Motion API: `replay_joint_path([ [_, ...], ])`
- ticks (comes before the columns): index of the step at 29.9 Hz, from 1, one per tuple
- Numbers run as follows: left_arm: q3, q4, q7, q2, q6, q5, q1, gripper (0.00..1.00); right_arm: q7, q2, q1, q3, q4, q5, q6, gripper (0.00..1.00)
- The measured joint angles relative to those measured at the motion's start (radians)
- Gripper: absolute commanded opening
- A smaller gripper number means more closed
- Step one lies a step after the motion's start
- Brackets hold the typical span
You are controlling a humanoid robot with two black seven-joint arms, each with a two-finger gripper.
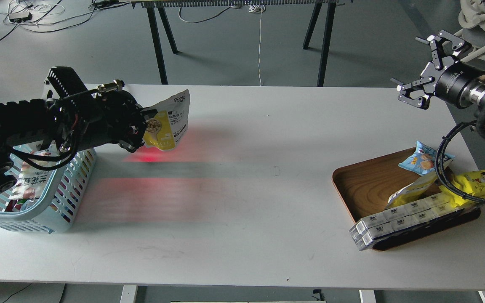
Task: Scan snack and place in basket
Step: 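Carry the packet past the scanner's red light with the left gripper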
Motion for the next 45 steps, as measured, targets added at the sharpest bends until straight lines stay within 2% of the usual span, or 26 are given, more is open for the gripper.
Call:
replay_joint_path([
  [10, 0.001, -0.002, 0.002, 0.003, -0.016, 0.0, 0.0, 0.01, 0.0, 0.0, 0.0, 0.0, 0.0, 0.0, 0.0, 1.0],
  [15, -0.004, -0.01, 0.017, 0.005, -0.055, 0.0, 0.0, 0.01, 0.0, 0.001, 0.0, 0.0, 0.0, 0.0, 0.0, 1.0],
  [25, -0.051, -0.036, 0.13, -0.016, -0.187, -0.097, -0.016, 0.01, 0.0, 0.001, 0.0, -0.013, 0.0, 0.0, 0.0, 1.0],
  [38, -0.176, -0.037, 0.242, -0.095, -0.195, -0.273, -0.017, 0.01, 0.0, 0.001, 0.002, -0.014, 0.001, 0.0, 0.0, 1.0],
  [45, -0.181, -0.037, 0.355, -0.103, -0.195, -0.421, -0.012, 0.01, 0.0, 0.001, 0.002, -0.014, 0.001, 0.0, 0.0, 1.0],
])
